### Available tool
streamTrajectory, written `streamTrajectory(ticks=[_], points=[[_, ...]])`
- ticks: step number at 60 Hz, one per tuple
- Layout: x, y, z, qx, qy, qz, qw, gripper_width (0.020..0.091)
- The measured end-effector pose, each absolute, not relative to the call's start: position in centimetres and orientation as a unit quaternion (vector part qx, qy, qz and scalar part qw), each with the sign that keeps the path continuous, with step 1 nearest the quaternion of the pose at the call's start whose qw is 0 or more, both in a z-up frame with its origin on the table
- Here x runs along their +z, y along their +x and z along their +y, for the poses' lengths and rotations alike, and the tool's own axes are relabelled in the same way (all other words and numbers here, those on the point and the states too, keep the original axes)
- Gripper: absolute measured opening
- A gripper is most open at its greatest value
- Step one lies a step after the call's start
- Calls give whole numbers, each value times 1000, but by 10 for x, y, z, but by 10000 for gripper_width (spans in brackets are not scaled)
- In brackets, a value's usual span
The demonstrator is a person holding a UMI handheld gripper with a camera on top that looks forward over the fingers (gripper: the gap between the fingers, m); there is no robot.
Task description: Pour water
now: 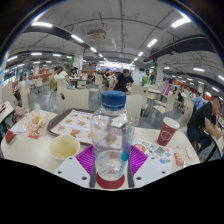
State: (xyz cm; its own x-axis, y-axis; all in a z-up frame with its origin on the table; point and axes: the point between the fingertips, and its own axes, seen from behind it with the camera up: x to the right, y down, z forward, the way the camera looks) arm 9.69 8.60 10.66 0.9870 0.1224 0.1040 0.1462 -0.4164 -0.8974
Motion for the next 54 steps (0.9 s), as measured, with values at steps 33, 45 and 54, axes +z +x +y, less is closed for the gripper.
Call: streamTrajectory(ticks=[33, 45, 54], points=[[57, 113, 77, -16, -855, -28, 517, 592], [71, 103, 35, -49, -888, -39, 455, 840], [93, 83, -26, -42, -911, 19, 411, 845]])
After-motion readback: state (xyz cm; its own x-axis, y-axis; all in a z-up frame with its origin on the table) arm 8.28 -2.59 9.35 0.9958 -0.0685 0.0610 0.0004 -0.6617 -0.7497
